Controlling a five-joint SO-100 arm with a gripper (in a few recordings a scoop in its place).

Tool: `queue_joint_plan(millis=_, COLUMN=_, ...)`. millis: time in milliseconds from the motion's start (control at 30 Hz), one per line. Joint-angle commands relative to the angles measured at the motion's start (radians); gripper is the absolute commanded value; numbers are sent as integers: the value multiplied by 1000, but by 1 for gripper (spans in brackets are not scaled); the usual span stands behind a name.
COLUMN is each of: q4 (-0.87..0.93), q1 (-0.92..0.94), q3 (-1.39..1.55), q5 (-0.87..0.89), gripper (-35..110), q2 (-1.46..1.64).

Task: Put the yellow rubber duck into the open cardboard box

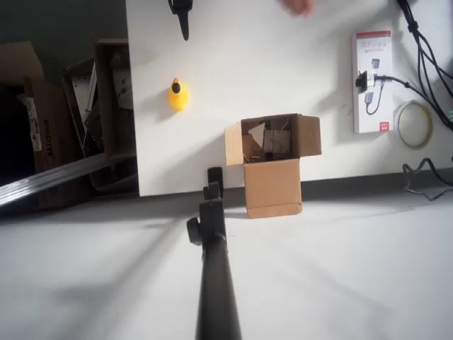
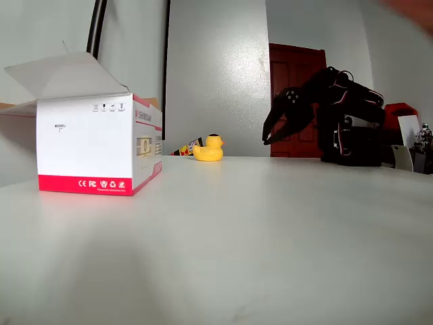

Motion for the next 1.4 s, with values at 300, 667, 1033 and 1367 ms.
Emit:
queue_joint_plan(millis=300, q4=-11, q1=-3, q3=15, q5=-3, gripper=0, q2=6)
queue_joint_plan(millis=667, q4=-11, q1=-3, q3=15, q5=-3, gripper=0, q2=6)
queue_joint_plan(millis=1033, q4=-11, q1=-20, q3=15, q5=-15, gripper=0, q2=6)
queue_joint_plan(millis=1367, q4=-12, q1=-71, q3=17, q5=-21, gripper=0, q2=6)
